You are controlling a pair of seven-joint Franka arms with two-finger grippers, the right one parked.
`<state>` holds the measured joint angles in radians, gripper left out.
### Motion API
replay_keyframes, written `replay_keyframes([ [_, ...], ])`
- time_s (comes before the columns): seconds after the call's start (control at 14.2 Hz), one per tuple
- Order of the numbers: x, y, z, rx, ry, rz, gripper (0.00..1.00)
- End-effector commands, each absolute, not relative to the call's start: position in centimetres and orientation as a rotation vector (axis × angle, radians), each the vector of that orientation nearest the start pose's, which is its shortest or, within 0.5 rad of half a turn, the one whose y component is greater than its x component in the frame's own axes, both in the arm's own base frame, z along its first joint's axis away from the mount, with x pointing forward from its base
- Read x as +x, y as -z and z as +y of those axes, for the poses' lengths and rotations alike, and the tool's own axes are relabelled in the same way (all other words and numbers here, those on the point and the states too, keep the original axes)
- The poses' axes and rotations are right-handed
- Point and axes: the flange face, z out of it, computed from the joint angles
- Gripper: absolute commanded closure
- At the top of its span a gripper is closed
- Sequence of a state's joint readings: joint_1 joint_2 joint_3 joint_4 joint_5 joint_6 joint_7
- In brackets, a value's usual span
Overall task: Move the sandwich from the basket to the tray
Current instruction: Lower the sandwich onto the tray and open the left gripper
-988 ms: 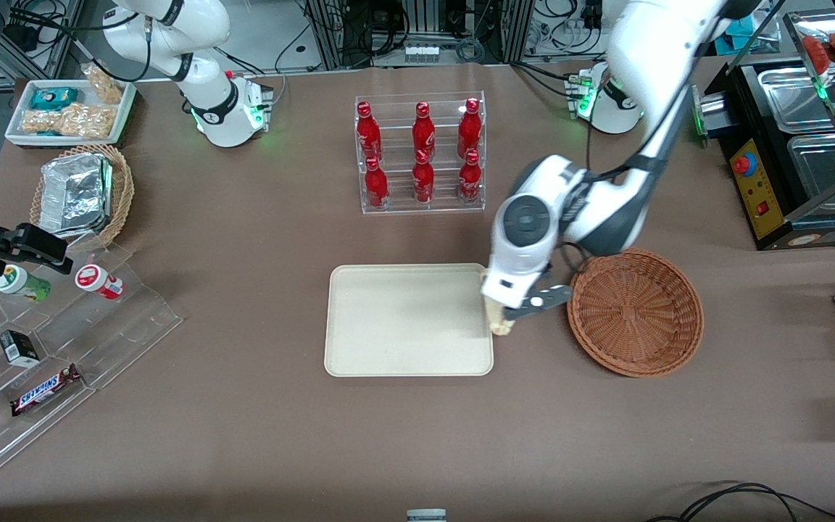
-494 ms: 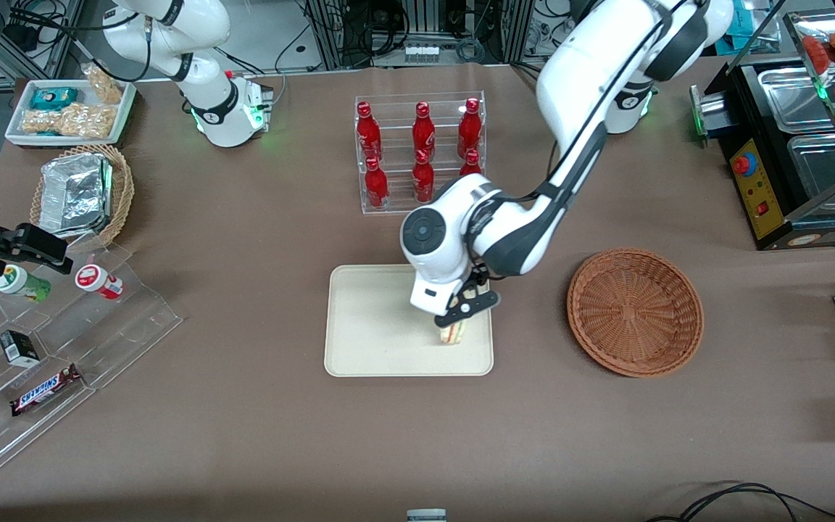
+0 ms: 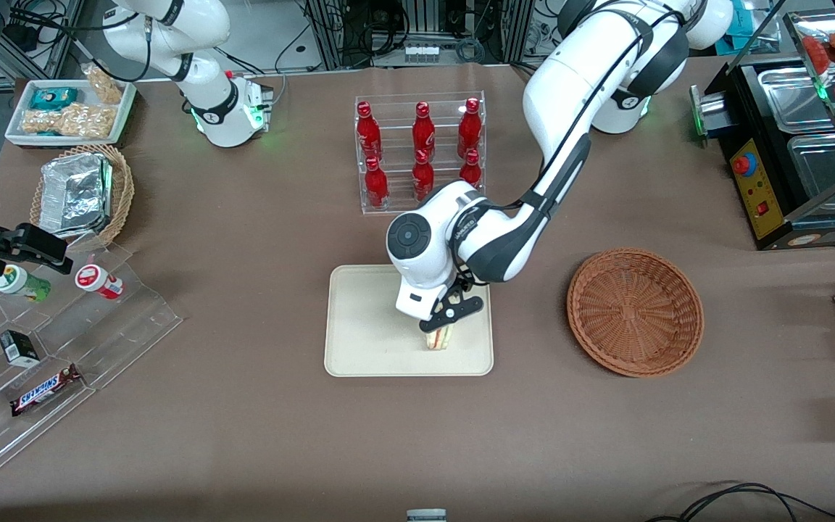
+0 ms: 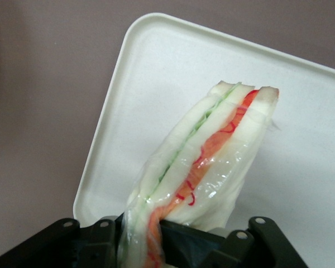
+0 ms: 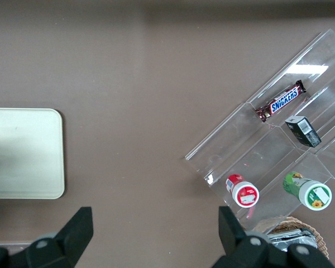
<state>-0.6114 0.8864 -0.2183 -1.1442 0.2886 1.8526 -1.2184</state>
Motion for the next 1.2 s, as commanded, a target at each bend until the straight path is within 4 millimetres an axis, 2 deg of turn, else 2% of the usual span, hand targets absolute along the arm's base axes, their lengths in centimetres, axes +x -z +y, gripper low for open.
replay_keyframes([
  [0.0,54.6,-25.9,-52.0,-2.907,0.024,-0.464,0.86],
  [0.56,54.1,-24.7,-52.1,-2.897,0.008,-0.451,0.81],
  [1.13,54.3,-25.0,-52.7,-2.938,0.033,-0.445,0.76],
])
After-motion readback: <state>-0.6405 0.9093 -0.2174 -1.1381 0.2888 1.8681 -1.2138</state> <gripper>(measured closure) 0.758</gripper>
